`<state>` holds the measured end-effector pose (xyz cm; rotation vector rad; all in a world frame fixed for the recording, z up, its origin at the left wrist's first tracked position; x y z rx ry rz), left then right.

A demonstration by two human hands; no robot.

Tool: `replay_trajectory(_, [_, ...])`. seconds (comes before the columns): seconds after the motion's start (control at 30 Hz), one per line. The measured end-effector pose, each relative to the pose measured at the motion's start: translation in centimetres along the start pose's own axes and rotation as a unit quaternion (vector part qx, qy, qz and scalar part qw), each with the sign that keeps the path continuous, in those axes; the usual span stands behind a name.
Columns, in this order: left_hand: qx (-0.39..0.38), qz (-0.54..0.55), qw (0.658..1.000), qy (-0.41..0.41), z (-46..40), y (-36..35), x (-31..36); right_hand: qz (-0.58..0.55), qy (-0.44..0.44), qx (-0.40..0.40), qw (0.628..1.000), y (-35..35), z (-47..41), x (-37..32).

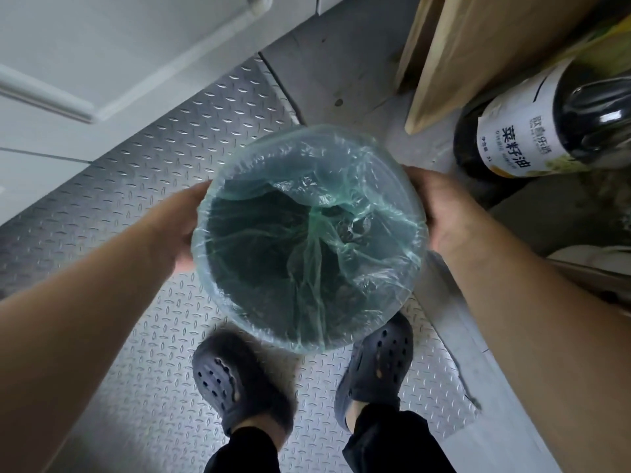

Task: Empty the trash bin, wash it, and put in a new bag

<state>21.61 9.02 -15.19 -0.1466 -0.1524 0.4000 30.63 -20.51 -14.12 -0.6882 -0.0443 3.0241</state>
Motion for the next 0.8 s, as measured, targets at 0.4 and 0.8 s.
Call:
replay_trajectory(0.4, [-0.072,0.168,0.982,0.038,3.3,-0.1,-14.2,-0.203,0.011,-0.035,0.978,4.0,5.4,9.6])
replay_trajectory(0.8, [0.166,0.011,0.984,0.063,4.7,0.6,-14.8,0.122,-0.034,0.152,0.98,5.2,6.7,12.8])
Point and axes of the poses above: each hand's wrist, its own z-axis away from the middle knuckle, its own y-axis out of the back of the hand, x = y × z, the point moved 5 cm from there along -z, towards the middle knuckle, and after that the axes turned 8 degrees about y, right-handed, at the moved point
